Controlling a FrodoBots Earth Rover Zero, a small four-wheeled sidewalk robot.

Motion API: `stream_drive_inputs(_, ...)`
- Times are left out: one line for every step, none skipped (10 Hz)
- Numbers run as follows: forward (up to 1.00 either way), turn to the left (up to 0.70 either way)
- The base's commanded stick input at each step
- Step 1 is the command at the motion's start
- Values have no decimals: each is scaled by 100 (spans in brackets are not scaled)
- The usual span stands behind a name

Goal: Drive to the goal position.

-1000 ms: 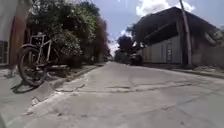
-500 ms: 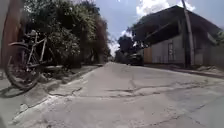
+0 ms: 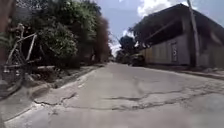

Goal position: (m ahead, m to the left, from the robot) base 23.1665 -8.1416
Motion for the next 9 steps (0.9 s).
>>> stream_drive_inputs(100, 2)
stream_drive_inputs(100, 0)
stream_drive_inputs(100, 0)
stream_drive_inputs(100, 0)
stream_drive_inputs(100, 0)
stream_drive_inputs(100, 0)
stream_drive_inputs(100, 0)
stream_drive_inputs(100, 0)
stream_drive_inputs(100, 0)
